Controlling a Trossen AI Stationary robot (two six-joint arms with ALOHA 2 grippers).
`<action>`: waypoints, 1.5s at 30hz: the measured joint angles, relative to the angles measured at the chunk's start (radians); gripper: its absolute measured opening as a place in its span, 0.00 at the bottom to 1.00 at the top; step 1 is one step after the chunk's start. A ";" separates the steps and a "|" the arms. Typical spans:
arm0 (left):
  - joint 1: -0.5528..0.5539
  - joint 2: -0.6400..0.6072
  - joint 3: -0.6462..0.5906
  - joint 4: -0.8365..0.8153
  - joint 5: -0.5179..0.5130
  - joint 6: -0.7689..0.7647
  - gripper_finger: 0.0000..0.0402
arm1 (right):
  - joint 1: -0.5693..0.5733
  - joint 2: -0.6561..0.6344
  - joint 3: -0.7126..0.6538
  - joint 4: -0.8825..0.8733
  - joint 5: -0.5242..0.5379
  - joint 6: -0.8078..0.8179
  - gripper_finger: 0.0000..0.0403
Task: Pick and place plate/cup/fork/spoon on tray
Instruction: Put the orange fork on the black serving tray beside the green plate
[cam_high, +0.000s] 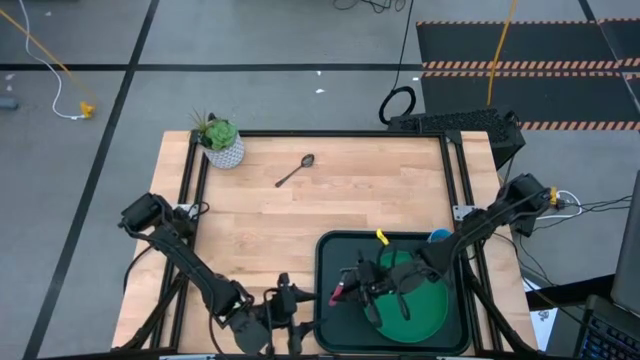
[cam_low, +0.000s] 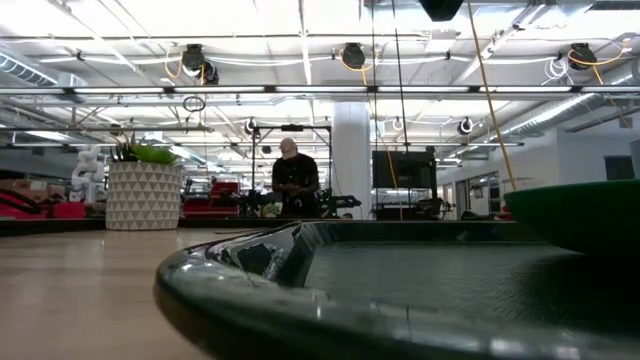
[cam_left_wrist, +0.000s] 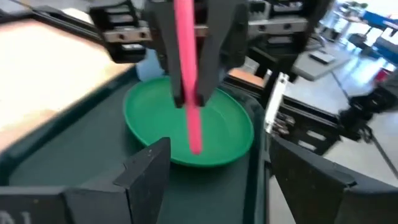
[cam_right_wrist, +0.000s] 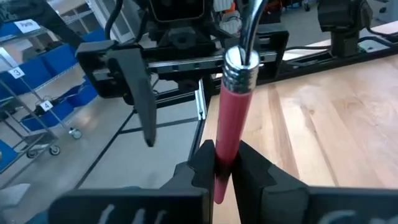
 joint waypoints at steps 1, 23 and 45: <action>0.001 0.000 0.000 -0.004 0.007 0.000 0.66 | -0.002 0.003 0.000 0.009 -0.007 -0.001 0.05; 0.058 0.074 0.000 0.142 -0.017 0.129 0.60 | -0.012 0.017 0.000 0.074 -0.035 -0.051 0.05; 0.050 0.017 0.000 0.030 -0.029 0.008 0.08 | 0.026 -0.050 0.001 -0.149 0.114 -0.069 0.29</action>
